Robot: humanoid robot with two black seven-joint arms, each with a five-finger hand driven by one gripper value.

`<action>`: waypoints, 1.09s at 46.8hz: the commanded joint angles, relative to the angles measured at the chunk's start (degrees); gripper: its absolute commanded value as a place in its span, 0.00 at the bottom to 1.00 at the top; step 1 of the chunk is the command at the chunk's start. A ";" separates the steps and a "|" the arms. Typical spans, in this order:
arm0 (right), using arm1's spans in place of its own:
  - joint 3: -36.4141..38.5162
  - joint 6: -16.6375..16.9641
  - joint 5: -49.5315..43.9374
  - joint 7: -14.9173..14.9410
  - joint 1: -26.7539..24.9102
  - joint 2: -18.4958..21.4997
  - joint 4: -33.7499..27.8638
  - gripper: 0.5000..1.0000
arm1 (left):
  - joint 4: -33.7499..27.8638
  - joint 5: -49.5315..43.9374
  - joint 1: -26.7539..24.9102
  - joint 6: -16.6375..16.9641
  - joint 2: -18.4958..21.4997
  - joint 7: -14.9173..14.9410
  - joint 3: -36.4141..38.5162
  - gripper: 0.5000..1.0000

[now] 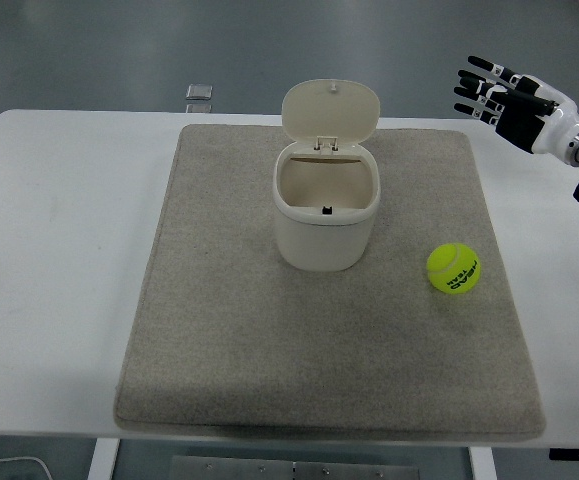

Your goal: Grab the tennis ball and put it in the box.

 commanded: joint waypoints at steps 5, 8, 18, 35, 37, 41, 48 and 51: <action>-0.07 0.04 0.00 -0.01 0.01 0.02 0.00 0.81 | 0.02 0.00 0.09 0.01 0.00 -0.02 0.00 0.98; -0.07 -0.05 0.00 -0.01 0.01 0.02 0.00 0.81 | 0.02 0.00 0.09 0.01 0.00 -0.02 0.00 0.98; -0.07 -0.05 0.00 -0.01 0.01 -0.07 0.00 0.81 | -0.41 0.00 -0.26 -0.07 0.00 -0.02 0.09 0.98; -0.07 0.30 0.00 -0.01 0.01 -0.07 0.00 0.81 | -0.15 0.00 -0.26 0.01 0.00 -0.02 0.00 0.98; -0.07 0.48 0.00 -0.01 0.01 -0.07 0.00 0.81 | -0.06 0.00 -0.26 0.01 0.00 -0.02 0.00 0.98; -0.07 0.74 0.00 0.17 0.01 -0.24 0.00 0.81 | -0.15 0.00 -0.26 0.01 0.00 -0.02 0.00 0.98; -0.07 0.65 0.00 0.43 0.01 -0.68 0.00 0.81 | -0.15 0.00 -0.26 -0.07 0.00 -0.02 0.09 0.98; 0.02 0.65 0.00 0.43 0.01 -0.77 0.00 0.81 | -0.15 0.00 -0.26 0.01 0.00 -0.02 0.00 0.98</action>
